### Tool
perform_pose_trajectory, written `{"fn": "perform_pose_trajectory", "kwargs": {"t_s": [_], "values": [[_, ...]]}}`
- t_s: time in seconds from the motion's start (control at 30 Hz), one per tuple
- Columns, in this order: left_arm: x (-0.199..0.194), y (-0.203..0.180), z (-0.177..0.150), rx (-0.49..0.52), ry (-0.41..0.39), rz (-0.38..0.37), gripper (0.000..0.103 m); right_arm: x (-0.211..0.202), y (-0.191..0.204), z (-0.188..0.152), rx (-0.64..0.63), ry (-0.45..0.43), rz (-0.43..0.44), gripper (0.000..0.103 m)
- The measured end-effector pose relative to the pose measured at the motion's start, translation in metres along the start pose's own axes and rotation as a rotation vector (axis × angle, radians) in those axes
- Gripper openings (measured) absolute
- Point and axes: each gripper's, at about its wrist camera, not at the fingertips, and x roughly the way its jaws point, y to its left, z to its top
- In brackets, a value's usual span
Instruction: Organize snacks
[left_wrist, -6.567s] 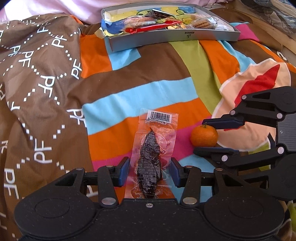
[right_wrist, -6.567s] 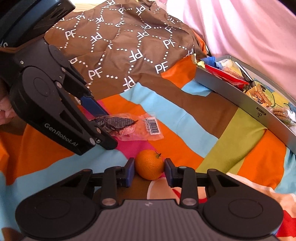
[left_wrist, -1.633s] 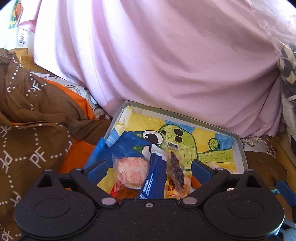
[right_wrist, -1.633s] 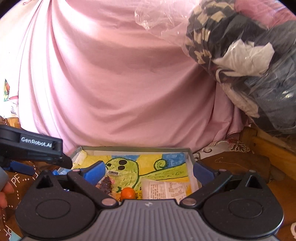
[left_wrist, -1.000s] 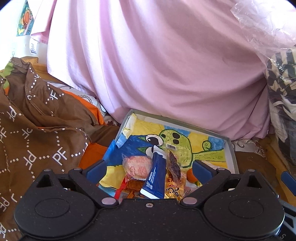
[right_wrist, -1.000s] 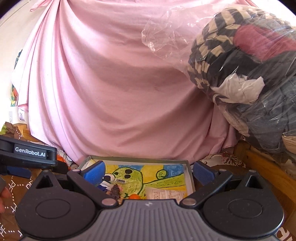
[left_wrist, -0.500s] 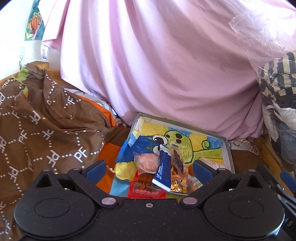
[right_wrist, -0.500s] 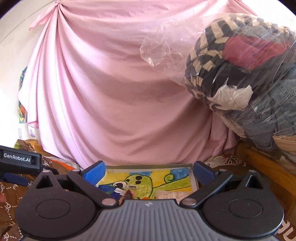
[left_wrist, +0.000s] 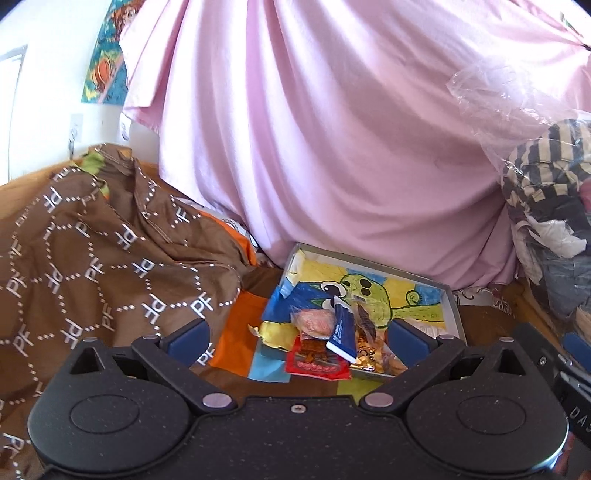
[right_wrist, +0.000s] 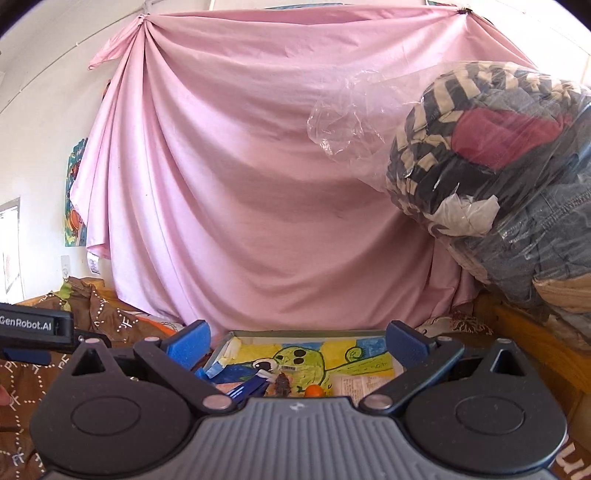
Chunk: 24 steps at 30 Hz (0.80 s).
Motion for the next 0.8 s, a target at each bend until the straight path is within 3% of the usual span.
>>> {"fn": "perform_pose_trajectory", "kwargs": {"t_s": [0.3,0.57,0.8], "values": [[-0.039,0.014,-0.022,-0.011,-0.129,-0.017,0.102,-0.024,0.005,-0.007,0.048,0.003,0.015,0.103],[-0.051,0.02,-0.044,0.075,-0.1,-0.016,0.102,-0.042,0.017,-0.021,0.04,0.011,-0.01,0.103],[-0.049,0.036,-0.046,0.037,-0.094,0.032,0.102,-0.048,0.02,-0.027,0.033,0.009,-0.048,0.103]]}}
